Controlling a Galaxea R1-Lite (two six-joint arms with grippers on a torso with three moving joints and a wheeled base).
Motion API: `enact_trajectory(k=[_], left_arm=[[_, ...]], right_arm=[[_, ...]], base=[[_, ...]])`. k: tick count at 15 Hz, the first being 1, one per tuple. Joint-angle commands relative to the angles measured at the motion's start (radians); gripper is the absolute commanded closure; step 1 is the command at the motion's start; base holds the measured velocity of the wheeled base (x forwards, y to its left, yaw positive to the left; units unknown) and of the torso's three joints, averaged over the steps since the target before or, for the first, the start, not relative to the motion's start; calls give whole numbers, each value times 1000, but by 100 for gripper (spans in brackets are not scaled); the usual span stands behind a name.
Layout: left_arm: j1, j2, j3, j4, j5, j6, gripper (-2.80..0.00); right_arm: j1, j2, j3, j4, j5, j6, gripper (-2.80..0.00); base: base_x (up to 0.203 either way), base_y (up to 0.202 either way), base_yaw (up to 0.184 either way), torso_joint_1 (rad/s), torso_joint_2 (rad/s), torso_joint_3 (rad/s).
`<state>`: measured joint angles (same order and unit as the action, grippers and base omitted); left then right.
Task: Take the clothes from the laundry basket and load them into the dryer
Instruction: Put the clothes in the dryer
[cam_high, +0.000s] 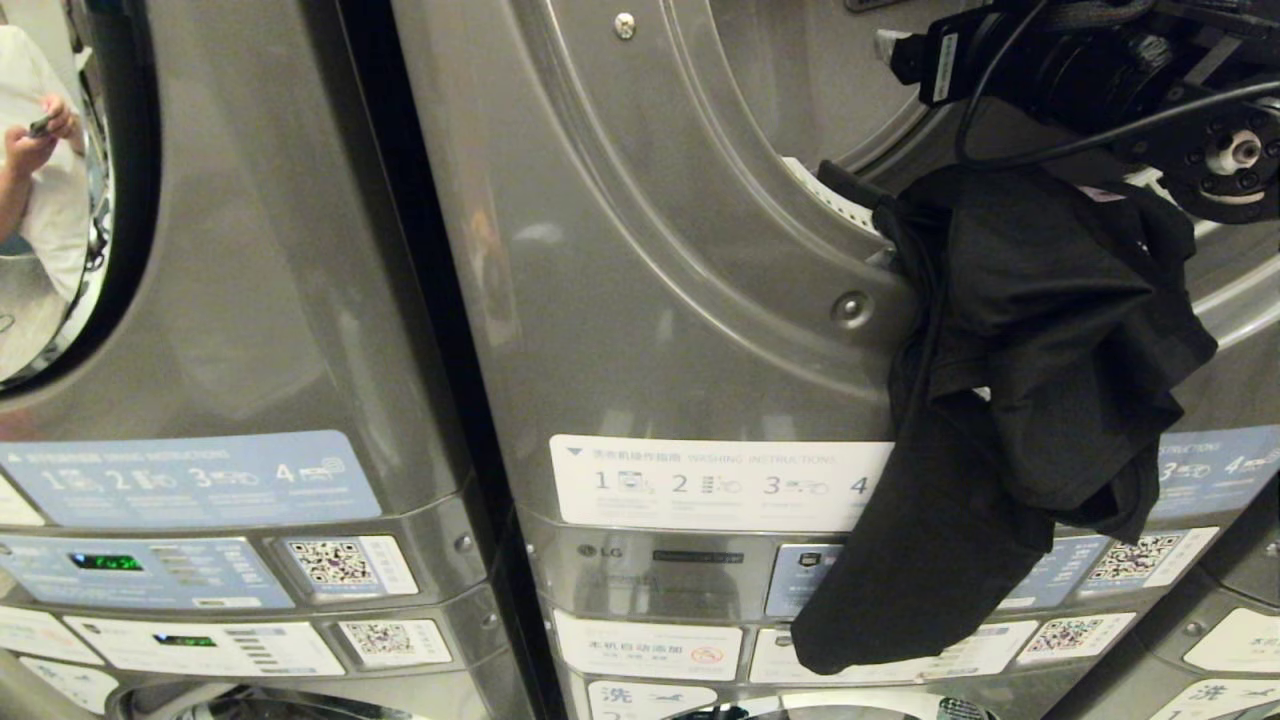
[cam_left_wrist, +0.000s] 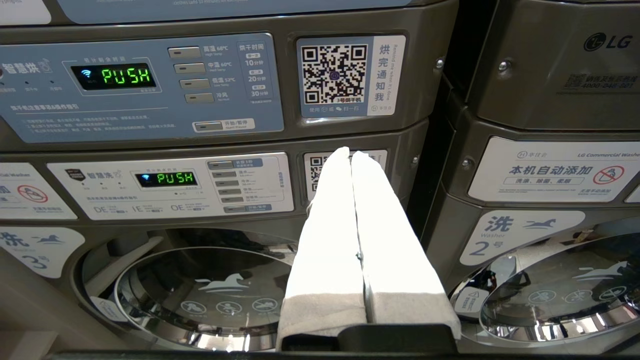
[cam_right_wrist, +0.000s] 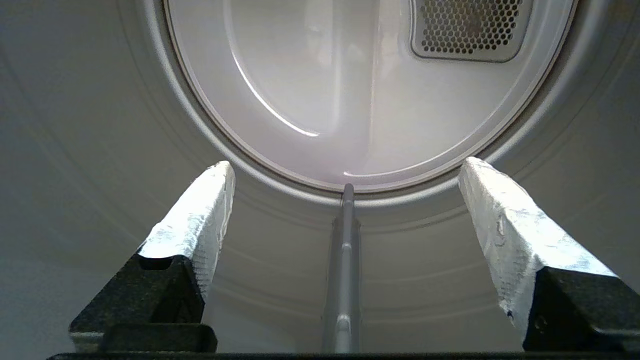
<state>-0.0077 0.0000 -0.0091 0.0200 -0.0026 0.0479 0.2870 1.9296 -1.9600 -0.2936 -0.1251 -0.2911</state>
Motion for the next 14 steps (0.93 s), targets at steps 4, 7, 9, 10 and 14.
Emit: enact_trajectory(k=[4, 7, 9, 10, 14], left_arm=[[0, 0, 0, 0, 0, 0, 0], [0, 0, 0, 0, 1, 1, 0], [0, 0, 0, 0, 1, 1, 0], [0, 0, 0, 0, 1, 0, 0], [0, 0, 0, 0, 1, 1, 0]], right_arm=[[47, -66, 2, -67, -5, 27, -280], [108, -202, 13, 38, -6, 57, -280], [140, -296, 32, 92, -9, 60, -280], [148, -341, 46, 117, -14, 60, -280], [188, -552, 269, 172, -30, 59, -280]], base=[[0, 0, 0, 0, 0, 0], [0, 0, 0, 0, 0, 0], [0, 0, 0, 0, 0, 0], [0, 0, 0, 0, 0, 0], [0, 0, 0, 0, 0, 0]])
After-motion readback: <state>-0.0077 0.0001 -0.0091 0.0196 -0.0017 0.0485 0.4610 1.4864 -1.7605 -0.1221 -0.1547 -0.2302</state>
